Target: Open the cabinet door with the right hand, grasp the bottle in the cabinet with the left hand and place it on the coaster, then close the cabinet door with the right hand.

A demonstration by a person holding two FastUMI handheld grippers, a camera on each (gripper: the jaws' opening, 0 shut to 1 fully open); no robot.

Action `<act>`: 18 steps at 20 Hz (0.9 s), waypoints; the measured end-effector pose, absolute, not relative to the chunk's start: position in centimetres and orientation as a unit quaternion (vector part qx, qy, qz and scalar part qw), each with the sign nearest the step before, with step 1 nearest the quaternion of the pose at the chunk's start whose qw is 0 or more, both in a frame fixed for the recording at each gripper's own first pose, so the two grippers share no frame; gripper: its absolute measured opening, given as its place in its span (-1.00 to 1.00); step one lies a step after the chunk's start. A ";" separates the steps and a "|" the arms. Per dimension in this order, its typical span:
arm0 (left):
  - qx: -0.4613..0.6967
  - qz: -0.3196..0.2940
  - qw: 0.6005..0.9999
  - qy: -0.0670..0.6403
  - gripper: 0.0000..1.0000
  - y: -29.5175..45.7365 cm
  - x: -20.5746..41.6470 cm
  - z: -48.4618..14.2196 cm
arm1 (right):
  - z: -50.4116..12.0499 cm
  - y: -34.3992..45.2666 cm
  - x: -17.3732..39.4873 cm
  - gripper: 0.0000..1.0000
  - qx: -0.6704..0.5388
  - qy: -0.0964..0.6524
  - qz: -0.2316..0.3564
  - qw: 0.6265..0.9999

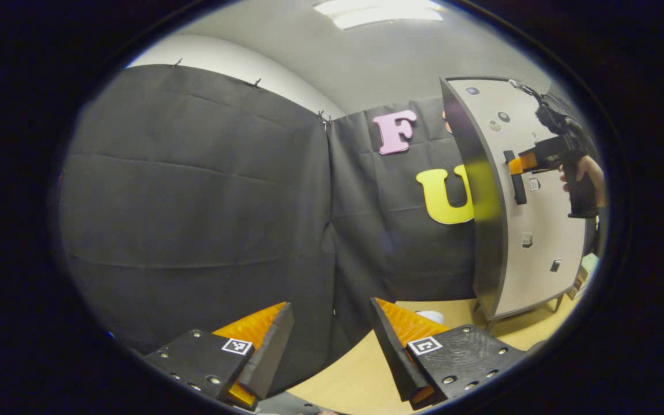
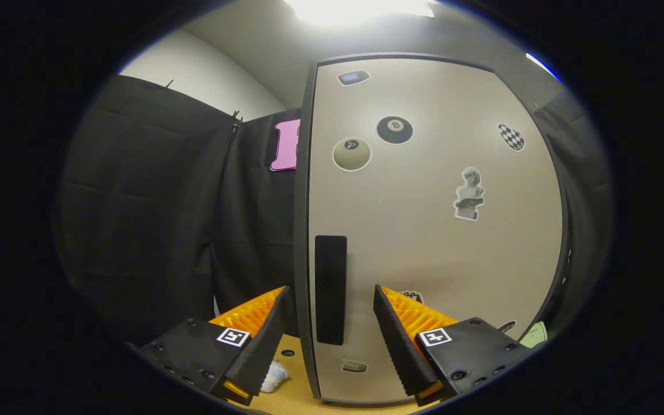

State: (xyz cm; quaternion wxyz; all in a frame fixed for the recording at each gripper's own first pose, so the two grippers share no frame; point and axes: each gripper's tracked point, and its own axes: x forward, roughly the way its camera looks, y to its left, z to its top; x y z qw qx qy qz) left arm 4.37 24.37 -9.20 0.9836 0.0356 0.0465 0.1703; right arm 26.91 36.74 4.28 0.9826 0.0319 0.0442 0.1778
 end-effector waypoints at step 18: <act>0.038 0.094 0.994 0.046 0.64 22.9 7.3 -10.4 | 1.5 37.8 29.2 -0.58 0.057 0.135 0.200 0.969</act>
